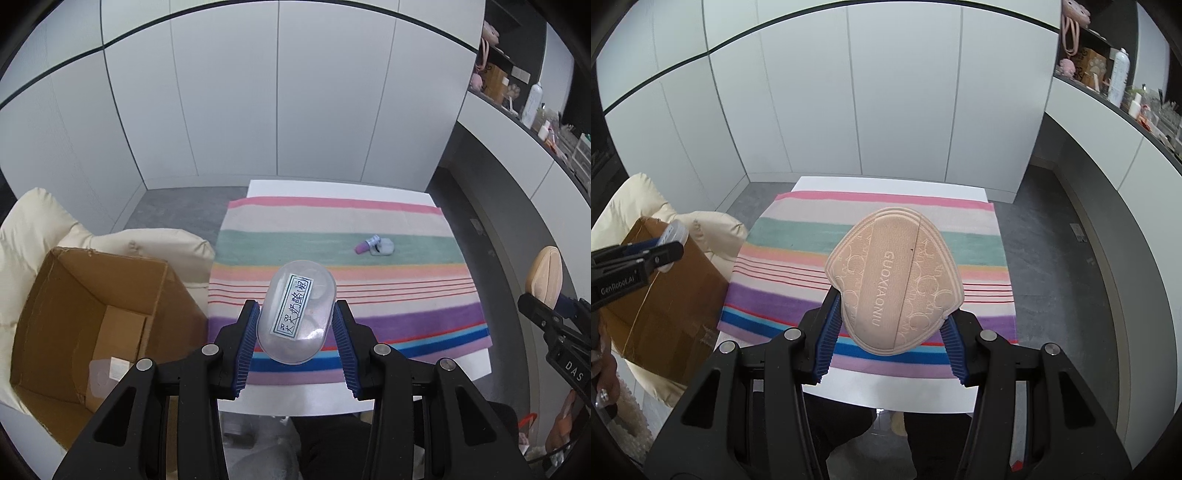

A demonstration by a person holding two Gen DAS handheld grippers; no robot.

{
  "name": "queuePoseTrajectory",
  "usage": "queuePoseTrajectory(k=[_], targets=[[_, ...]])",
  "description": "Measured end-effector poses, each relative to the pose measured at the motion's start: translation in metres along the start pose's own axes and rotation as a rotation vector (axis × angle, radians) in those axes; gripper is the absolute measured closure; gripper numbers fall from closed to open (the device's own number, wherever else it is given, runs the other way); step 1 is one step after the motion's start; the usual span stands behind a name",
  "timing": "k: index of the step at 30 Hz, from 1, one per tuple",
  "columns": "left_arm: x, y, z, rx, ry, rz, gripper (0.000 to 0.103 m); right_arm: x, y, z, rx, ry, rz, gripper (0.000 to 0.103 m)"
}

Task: Organize objects
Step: 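Carry the clear case with the left tool while the right tool carries the puff toward the box, then release the clear case with the left tool while the right tool releases the puff into the box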

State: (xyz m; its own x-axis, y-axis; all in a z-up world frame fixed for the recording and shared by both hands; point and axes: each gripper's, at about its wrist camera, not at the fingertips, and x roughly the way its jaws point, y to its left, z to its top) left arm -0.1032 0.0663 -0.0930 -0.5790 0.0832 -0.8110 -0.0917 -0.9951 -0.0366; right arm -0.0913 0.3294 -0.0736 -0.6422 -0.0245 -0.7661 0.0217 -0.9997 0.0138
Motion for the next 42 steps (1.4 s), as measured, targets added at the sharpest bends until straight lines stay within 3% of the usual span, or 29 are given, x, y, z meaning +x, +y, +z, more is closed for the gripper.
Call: queuePoseTrajectory(k=[6, 14, 31, 42], targets=[[-0.003, 0.029, -0.006, -0.038, 0.003, 0.025, 0.061, 0.004, 0.029, 0.004, -0.046, 0.003, 0.027, 0.05], [-0.014, 0.095, -0.026, -0.122, 0.005, 0.098, 0.061, 0.014, 0.093, 0.01, -0.133, 0.008, 0.093, 0.05], [-0.056, 0.257, -0.094, -0.386, 0.044, 0.284, 0.061, 0.026, 0.286, -0.003, -0.376, 0.04, 0.293, 0.05], [-0.077, 0.302, -0.115, -0.47, 0.037, 0.35, 0.061, 0.023, 0.387, -0.023, -0.509, 0.059, 0.394, 0.05]])
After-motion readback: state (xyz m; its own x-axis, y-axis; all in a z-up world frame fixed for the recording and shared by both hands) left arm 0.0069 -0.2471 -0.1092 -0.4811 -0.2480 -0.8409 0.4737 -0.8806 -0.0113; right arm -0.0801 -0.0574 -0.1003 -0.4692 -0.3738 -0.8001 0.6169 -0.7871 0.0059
